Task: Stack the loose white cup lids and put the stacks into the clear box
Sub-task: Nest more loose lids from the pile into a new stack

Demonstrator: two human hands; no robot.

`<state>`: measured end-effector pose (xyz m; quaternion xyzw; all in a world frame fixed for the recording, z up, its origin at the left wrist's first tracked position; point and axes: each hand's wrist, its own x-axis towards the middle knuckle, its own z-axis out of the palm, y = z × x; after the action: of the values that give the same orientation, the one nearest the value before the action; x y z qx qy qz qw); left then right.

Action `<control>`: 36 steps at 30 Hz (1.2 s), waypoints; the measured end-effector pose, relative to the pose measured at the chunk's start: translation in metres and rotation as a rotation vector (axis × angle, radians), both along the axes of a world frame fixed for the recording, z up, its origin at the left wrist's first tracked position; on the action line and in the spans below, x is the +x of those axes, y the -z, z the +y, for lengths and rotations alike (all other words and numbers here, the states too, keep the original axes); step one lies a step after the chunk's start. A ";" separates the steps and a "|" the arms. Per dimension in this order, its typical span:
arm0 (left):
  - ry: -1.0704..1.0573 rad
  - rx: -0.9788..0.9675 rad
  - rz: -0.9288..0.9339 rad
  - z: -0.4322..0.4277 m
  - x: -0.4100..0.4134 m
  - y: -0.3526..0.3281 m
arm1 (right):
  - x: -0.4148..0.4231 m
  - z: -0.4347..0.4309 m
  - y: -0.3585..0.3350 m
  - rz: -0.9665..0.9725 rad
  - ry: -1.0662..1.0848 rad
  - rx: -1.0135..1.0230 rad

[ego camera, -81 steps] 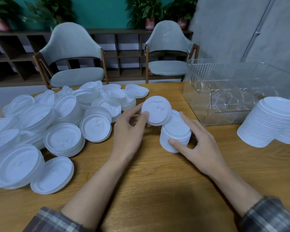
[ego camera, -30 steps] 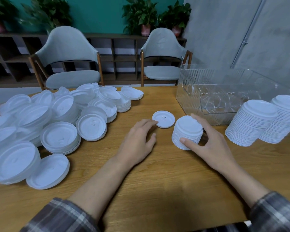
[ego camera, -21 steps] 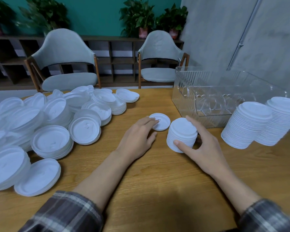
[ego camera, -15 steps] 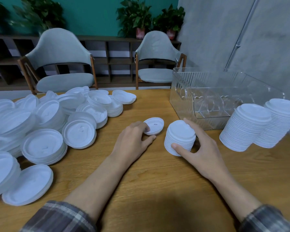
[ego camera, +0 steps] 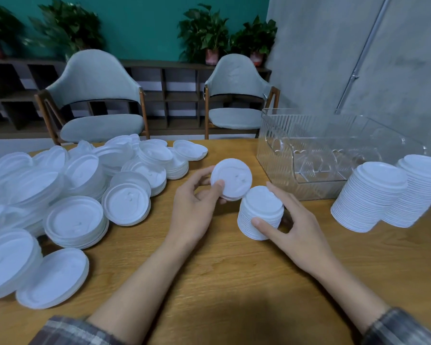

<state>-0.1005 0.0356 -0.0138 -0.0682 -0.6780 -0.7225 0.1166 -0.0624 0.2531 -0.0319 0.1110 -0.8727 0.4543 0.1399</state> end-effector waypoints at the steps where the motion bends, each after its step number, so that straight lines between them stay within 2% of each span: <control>1: 0.016 0.038 -0.020 -0.001 0.000 0.000 | -0.001 -0.002 0.000 0.000 0.001 0.000; 6: 0.125 0.121 -0.084 0.003 0.006 0.001 | -0.005 -0.011 0.001 -0.010 -0.011 -0.011; 18: -0.042 -0.268 0.030 0.003 0.008 0.010 | -0.016 -0.027 0.004 0.020 -0.036 -0.003; 24: 0.027 -0.340 0.090 0.001 0.012 0.005 | -0.011 -0.033 0.003 0.023 -0.058 0.016; 36: -0.031 -0.518 0.196 -0.005 0.012 -0.002 | -0.006 -0.037 0.004 0.022 -0.091 -0.010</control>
<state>-0.0888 0.0310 -0.0121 -0.1550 -0.8265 -0.5134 0.1712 -0.0686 0.2160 -0.0360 0.1550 -0.8628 0.4635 0.1293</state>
